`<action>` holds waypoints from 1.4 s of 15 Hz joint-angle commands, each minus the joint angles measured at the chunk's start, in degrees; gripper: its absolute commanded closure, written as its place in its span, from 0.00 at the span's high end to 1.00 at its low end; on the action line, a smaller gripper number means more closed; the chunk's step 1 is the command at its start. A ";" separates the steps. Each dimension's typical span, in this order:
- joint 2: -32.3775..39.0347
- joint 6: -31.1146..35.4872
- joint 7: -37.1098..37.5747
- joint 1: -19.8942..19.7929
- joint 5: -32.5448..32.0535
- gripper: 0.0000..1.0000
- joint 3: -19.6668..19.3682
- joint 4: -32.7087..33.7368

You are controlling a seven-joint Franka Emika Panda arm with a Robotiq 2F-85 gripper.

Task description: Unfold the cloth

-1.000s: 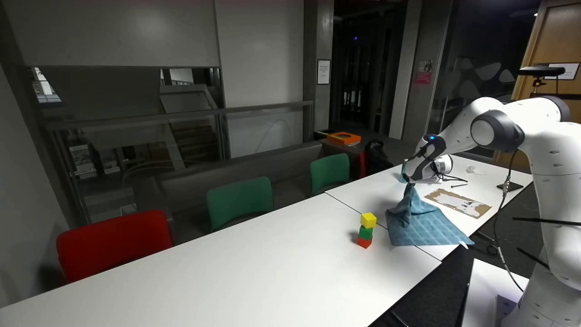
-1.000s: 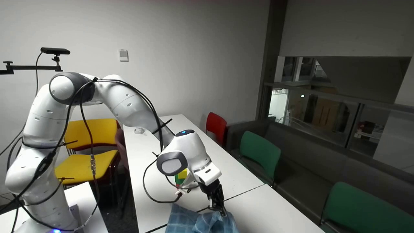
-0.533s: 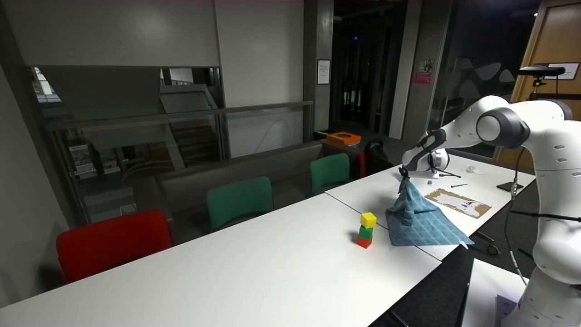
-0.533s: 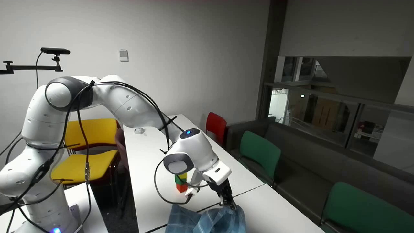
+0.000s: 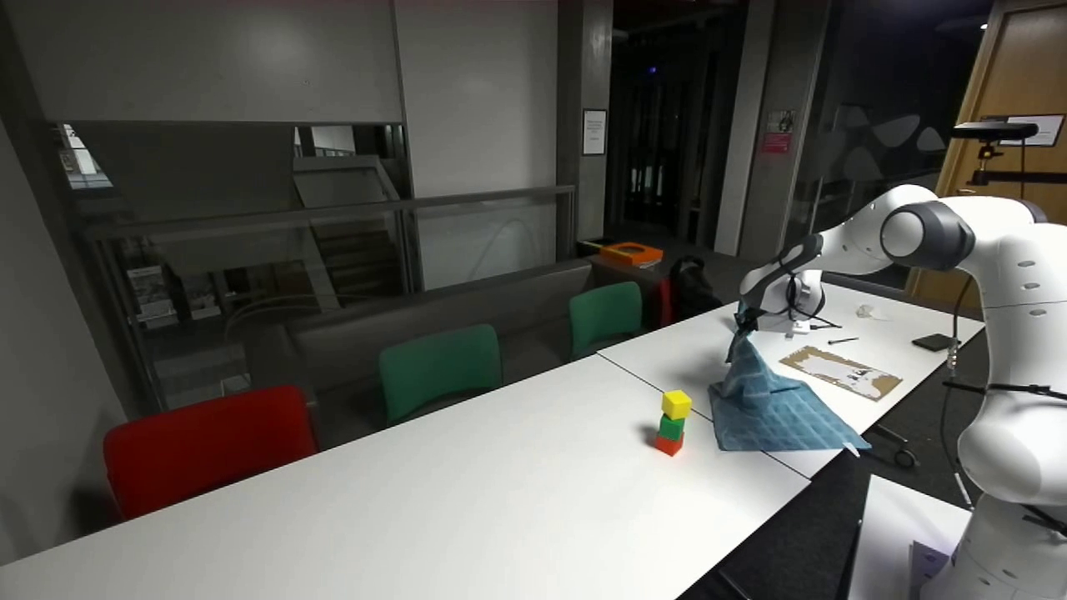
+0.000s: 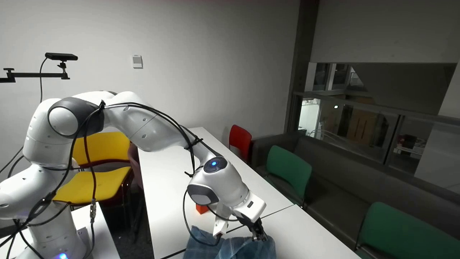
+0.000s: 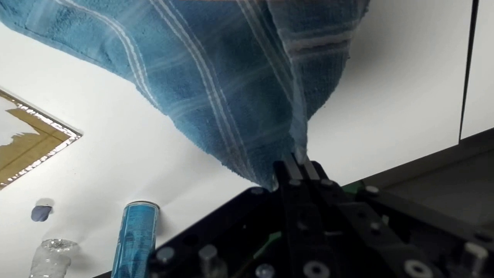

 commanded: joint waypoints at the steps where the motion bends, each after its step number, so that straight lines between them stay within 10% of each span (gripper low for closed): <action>1: 4.34 -2.12 -5.27 -4.33 0.53 0.00 3.26 5.54; 11: 10.80 -3.66 -14.69 -16.78 -1.52 0.00 15.77 9.09; 21: 10.69 -1.92 -11.68 -16.07 -2.47 0.02 15.23 7.79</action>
